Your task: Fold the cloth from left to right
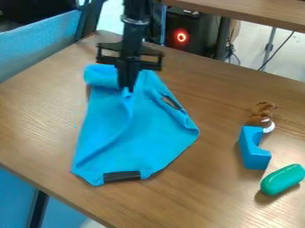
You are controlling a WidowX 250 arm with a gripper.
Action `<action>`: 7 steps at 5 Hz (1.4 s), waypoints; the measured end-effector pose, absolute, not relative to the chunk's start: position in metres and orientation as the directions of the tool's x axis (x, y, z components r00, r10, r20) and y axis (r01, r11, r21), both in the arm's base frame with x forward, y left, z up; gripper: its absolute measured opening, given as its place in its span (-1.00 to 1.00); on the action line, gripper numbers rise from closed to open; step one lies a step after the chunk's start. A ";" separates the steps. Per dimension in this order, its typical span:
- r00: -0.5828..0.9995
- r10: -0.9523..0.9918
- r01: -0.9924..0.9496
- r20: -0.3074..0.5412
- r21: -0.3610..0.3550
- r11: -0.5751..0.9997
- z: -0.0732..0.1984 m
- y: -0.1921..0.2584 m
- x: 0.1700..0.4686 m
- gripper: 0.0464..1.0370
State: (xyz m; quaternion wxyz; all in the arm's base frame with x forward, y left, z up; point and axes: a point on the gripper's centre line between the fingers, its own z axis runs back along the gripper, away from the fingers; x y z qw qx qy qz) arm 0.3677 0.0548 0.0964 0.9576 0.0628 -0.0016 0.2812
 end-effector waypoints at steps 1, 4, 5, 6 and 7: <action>0.843 0.537 -0.535 0.037 0.169 0.828 0.093 0.045 0.392 -0.98; 0.863 0.501 -0.485 -0.062 0.172 0.857 0.094 0.001 0.431 -0.98; 0.866 0.494 -0.478 -0.077 0.162 0.863 0.094 -0.014 0.439 -0.94; 0.873 0.482 -0.465 -0.079 0.164 0.870 0.085 -0.029 0.445 -0.64; 0.886 0.462 -0.454 -0.037 0.126 0.882 0.066 -0.038 0.453 -0.11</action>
